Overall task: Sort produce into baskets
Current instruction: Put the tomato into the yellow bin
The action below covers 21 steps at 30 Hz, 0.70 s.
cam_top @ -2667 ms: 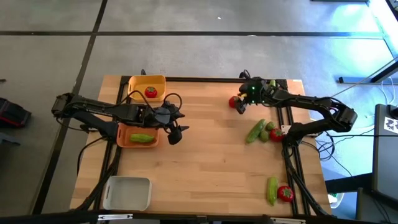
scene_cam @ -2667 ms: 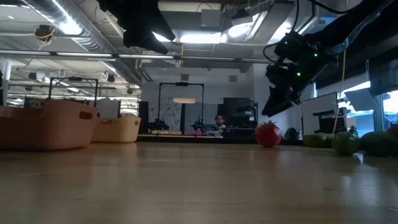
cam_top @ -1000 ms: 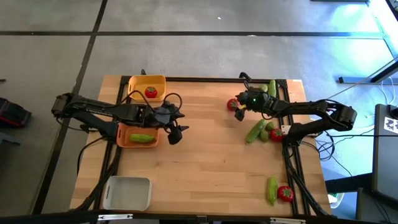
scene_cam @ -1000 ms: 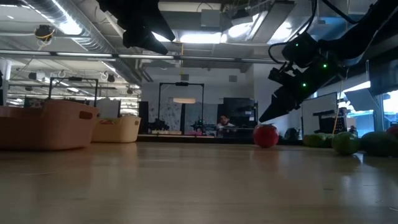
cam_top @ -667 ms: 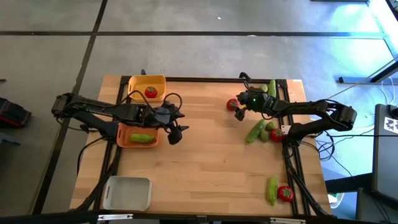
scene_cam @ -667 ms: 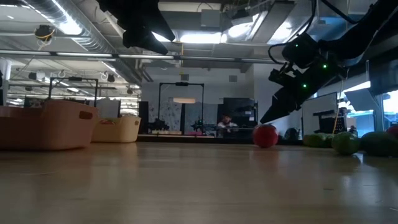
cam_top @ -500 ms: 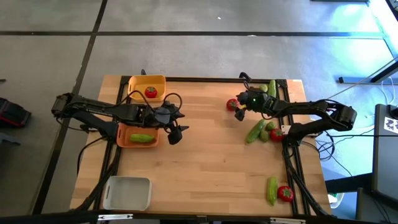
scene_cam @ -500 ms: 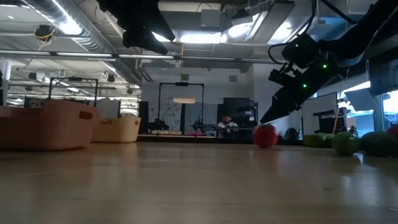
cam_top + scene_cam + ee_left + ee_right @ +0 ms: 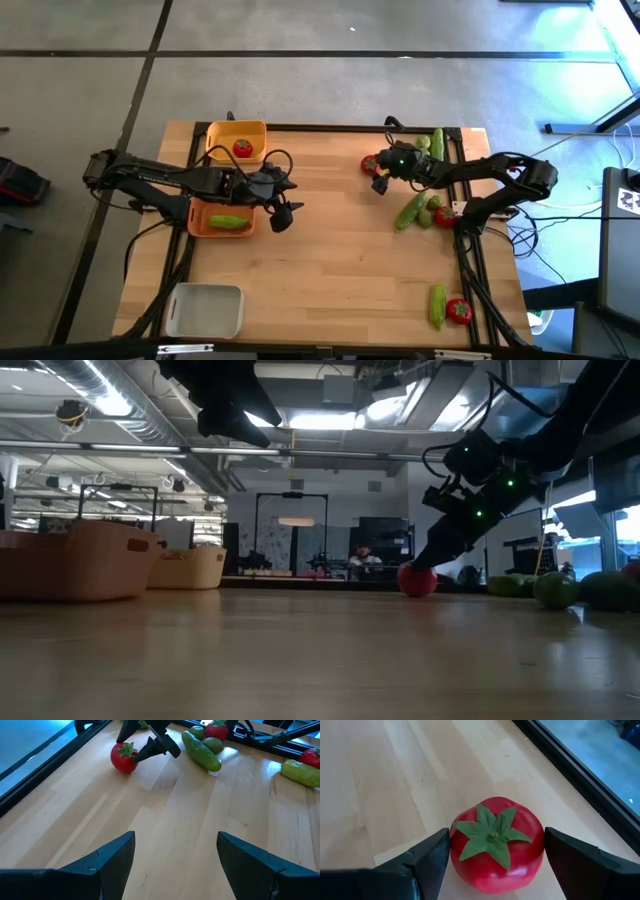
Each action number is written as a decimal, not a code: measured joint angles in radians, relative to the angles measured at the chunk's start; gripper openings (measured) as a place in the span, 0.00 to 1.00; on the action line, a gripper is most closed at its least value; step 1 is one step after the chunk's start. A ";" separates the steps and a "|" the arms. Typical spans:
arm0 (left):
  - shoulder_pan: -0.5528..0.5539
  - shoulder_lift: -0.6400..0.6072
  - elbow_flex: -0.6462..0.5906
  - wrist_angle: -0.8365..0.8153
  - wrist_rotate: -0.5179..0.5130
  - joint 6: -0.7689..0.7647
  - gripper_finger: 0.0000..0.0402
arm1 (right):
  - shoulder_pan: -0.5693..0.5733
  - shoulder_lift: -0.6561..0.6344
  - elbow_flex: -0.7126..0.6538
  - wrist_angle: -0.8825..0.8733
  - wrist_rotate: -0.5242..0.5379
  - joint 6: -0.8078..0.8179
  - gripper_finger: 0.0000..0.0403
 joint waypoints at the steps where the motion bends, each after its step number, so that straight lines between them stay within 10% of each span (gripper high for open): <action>1: 0.000 0.000 0.000 0.000 0.000 0.000 0.69 | 0.000 0.000 0.000 0.000 0.000 0.000 0.76; 13: 0.000 0.005 0.000 0.011 0.000 0.001 0.69 | 0.000 -0.002 -0.001 -0.002 0.000 -0.004 0.49; 21: 0.000 0.089 -0.001 0.119 0.000 0.048 0.69 | 0.001 -0.067 -0.008 -0.049 -0.073 0.025 0.48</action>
